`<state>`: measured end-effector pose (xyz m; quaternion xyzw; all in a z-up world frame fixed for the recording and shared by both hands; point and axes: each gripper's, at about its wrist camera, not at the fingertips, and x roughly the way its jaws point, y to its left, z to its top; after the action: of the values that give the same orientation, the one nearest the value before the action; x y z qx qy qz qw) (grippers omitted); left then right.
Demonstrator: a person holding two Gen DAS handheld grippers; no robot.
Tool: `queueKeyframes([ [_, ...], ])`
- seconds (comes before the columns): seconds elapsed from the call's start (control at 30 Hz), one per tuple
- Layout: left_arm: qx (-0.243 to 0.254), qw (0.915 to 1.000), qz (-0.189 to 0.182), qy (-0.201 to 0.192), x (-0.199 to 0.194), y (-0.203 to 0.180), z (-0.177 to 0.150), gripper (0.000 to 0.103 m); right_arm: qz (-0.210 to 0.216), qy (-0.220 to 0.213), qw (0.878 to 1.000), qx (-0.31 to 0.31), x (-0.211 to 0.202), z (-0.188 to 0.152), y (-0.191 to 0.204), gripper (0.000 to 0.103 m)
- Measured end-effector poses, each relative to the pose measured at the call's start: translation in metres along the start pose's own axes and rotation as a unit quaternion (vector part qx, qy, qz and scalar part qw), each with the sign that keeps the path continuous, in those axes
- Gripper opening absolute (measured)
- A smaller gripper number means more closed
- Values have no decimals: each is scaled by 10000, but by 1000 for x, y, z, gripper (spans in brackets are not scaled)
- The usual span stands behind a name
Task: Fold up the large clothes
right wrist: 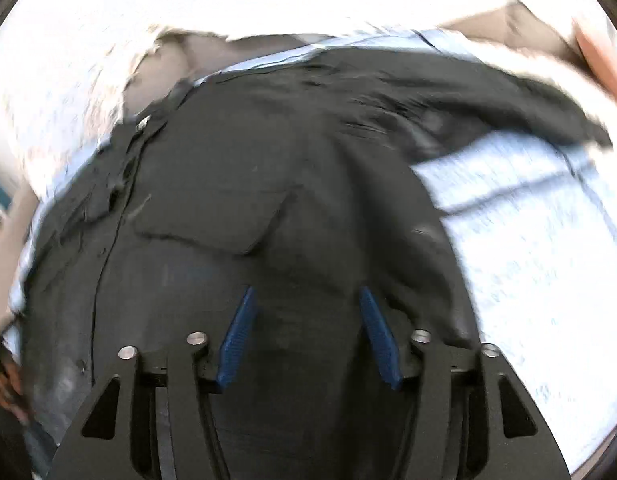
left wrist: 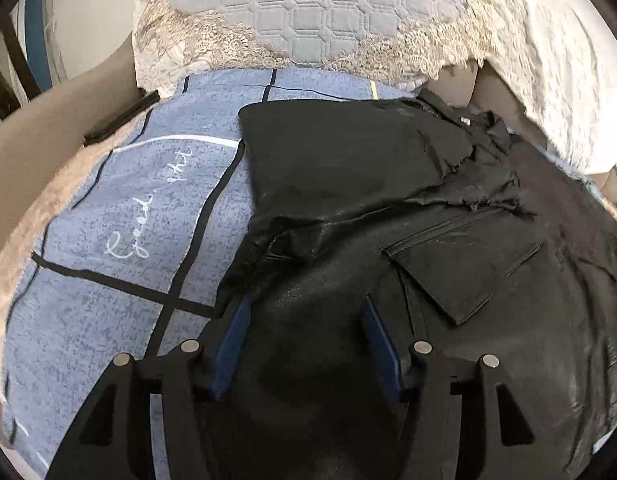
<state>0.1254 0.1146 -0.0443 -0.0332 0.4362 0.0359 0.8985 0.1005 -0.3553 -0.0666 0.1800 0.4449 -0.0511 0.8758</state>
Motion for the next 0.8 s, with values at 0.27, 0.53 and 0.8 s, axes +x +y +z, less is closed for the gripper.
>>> queueKeyframes([
  [0.27,-137,9994,-211,-254,-27,-5,-4,62,-149,-327,9990,253,-40,-5,-16,53],
  [0.53,-198,9997,-112,-19,-19,-5,-4,64,-20,-104,9991,403,-38,-5,-28,53],
  [0.8,3,9988,-358,-332,-35,-39,15,66,-284,-525,9885,1393,-43,42,-111,66],
])
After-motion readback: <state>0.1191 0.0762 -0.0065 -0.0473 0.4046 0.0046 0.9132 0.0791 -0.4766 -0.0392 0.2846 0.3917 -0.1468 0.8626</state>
